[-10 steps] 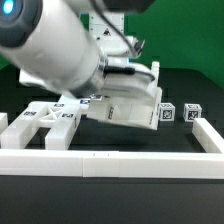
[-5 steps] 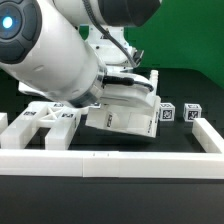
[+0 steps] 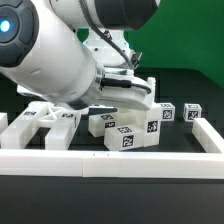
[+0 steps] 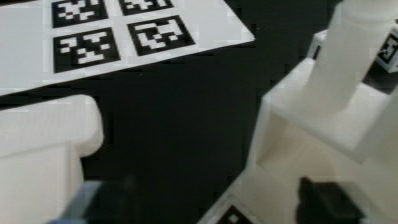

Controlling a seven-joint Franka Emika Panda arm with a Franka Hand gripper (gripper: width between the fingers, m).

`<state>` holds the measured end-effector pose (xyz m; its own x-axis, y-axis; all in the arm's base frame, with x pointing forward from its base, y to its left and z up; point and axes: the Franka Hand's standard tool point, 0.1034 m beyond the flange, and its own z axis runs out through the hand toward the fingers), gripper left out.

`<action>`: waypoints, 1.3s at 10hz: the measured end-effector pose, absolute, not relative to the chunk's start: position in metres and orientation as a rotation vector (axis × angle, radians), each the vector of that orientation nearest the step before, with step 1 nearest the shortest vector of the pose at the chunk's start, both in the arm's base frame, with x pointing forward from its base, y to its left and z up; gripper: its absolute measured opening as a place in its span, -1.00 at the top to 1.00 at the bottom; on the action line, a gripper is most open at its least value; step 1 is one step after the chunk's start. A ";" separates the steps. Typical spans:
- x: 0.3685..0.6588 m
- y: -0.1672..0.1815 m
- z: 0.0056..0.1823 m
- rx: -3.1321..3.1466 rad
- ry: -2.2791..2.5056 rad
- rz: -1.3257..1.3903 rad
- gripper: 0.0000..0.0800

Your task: Assemble chair

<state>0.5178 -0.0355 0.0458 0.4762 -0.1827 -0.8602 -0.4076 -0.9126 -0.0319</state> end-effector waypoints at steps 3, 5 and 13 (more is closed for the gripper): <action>0.517 -0.053 0.037 -2.480 0.517 1.403 -0.61; 0.515 -0.068 0.042 -2.468 0.533 1.414 -0.62; 0.551 -0.077 0.058 -2.721 0.596 0.970 -0.62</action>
Offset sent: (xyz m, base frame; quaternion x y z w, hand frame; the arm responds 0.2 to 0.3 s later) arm 0.0100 -0.0347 -0.0022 -0.0073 -0.0010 -0.0262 0.9996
